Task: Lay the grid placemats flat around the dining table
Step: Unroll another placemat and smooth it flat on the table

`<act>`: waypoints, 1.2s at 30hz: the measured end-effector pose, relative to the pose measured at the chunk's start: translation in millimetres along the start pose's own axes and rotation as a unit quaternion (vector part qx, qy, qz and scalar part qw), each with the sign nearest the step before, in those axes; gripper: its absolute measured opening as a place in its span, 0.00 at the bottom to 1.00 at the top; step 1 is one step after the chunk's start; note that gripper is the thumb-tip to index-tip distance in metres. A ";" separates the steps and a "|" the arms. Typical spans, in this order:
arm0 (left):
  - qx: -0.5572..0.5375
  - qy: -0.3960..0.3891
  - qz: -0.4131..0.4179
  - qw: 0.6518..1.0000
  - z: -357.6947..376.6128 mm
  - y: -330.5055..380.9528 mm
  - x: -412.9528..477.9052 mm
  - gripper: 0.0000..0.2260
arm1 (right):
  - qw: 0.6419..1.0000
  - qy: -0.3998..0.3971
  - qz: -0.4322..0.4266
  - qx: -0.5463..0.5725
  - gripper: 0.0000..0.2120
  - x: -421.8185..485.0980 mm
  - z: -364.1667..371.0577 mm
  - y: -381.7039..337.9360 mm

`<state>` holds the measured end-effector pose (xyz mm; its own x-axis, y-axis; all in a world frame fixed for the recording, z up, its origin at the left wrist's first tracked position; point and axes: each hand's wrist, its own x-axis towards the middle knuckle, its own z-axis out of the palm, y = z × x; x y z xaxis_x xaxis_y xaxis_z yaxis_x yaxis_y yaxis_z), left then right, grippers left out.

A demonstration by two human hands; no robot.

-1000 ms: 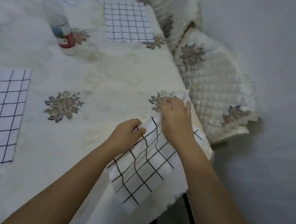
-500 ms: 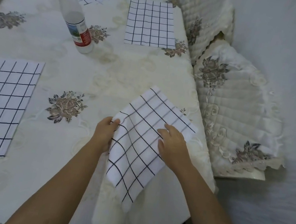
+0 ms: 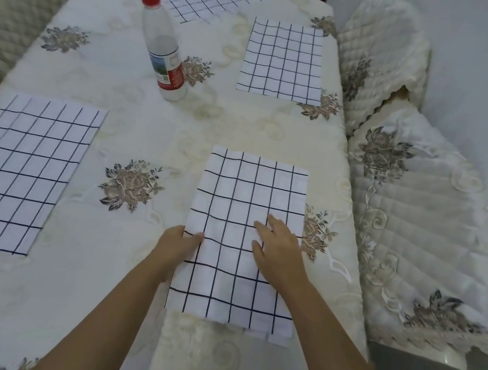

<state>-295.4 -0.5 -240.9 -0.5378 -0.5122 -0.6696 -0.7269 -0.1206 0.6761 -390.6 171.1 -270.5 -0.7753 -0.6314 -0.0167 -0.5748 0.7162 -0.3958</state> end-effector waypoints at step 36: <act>0.450 0.255 0.340 0.785 -6.7 -56.6 -28.4 0.13 | 0.997 0.001 -0.044 -0.058 0.25 -38.0 55.3 -70.7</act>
<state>-236.1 15.2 -258.1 -0.8584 -0.4996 0.1167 -0.4766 0.8607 0.1787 -306.0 128.0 -292.7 -0.7213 -0.6925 0.0143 -0.6665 0.6883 -0.2864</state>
